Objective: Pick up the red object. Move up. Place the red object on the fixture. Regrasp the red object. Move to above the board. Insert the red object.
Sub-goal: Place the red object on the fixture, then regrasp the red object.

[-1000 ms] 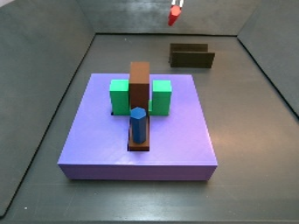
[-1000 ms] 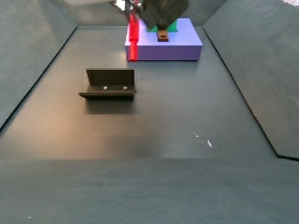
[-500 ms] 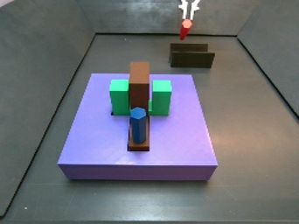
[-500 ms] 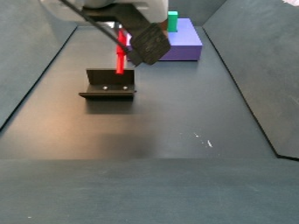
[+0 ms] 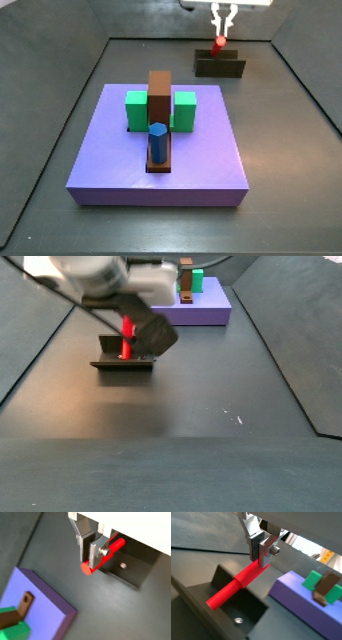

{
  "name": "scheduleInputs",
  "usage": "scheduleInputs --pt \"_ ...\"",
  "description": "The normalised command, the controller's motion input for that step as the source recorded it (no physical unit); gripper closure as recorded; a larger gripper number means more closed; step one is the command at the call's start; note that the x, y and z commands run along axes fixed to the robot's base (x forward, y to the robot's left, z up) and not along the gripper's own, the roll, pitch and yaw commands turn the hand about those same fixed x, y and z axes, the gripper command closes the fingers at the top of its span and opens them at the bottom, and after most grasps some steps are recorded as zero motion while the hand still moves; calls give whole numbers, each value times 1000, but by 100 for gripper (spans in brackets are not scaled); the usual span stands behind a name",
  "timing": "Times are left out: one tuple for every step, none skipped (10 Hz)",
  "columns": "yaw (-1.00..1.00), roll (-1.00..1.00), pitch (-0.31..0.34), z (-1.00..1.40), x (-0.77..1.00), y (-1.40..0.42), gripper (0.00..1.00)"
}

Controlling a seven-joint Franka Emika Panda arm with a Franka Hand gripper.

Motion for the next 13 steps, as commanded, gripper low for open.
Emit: scheduleInputs --pt "3 -60 -183 -414 434 0 100" --pt "3 0 0 -154 554 0 100" --pt "57 54 0 -166 400 0 100" --pt "46 31 9 -163 309 3 100" --pt "23 11 0 -129 200 6 100" --pt "0 9 0 -20 9 0 100" --pt "0 0 0 0 0 0 100" --pt "0 0 0 0 0 0 0" --pt "0 749 -63 320 -157 -229 0" --pt "0 623 -186 814 -6 -143 0" --pt "-6 571 -246 829 0 -160 0" --pt "-3 726 -326 466 91 -271 0" --pt "0 891 -389 106 229 -231 0"
